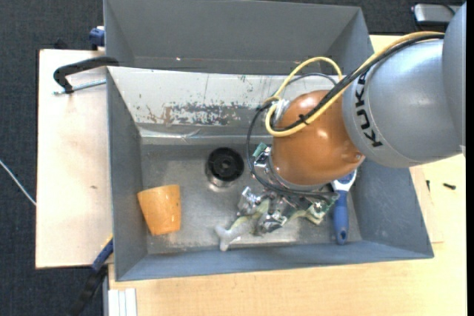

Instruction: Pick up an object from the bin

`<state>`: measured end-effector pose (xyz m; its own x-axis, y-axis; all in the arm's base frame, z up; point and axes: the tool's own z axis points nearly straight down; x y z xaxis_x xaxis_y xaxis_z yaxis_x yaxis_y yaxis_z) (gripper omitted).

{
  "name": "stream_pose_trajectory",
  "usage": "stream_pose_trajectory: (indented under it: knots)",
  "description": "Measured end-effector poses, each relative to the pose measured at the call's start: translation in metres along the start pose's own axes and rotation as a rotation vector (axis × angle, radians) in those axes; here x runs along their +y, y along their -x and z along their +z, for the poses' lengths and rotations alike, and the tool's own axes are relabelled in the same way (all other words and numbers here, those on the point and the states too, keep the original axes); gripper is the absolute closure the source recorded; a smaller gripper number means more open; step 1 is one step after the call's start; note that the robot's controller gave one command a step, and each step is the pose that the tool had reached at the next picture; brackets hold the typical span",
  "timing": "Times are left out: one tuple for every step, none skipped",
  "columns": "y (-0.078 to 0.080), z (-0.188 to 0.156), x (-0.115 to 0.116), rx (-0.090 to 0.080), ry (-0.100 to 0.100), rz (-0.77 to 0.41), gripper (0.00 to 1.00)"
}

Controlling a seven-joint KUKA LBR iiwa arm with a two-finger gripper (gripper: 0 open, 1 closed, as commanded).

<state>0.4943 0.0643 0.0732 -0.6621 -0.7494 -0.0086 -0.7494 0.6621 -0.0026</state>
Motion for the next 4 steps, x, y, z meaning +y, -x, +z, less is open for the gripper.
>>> stream_pose_trajectory:
  knots:
    - [0.003, -0.049, -0.001, 0.000, -0.002, 0.001, 1.00]
    - [0.006, -0.084, -0.001, 0.001, -0.002, 0.002, 1.00]
    - [0.008, -0.099, -0.001, 0.001, -0.001, 0.004, 1.00]
    - [0.010, -0.113, -0.002, 0.001, -0.001, 0.005, 1.00]
